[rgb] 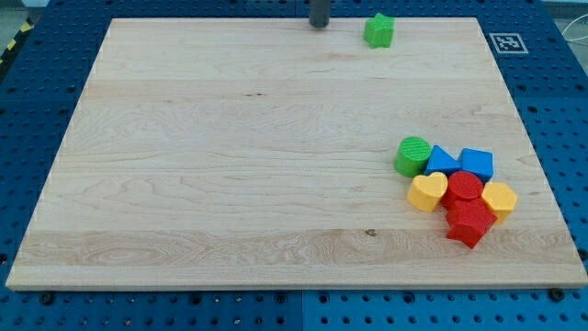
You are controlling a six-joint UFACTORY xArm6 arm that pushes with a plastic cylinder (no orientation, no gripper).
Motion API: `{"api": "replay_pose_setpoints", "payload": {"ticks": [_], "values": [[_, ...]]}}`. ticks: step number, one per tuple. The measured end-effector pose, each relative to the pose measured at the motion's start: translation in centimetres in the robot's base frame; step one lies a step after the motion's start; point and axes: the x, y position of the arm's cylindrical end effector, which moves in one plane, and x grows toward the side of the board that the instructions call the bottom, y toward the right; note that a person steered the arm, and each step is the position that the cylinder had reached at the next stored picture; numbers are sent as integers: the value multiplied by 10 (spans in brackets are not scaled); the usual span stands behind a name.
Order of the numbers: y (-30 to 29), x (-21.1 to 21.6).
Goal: Push the green star towards center
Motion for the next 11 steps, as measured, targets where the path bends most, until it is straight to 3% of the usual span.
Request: {"api": "replay_pose_setpoints", "payload": {"ticks": [1, 3, 4, 6, 11], "values": [[23, 22], [48, -15], [87, -5], [79, 57], [37, 163]]}}
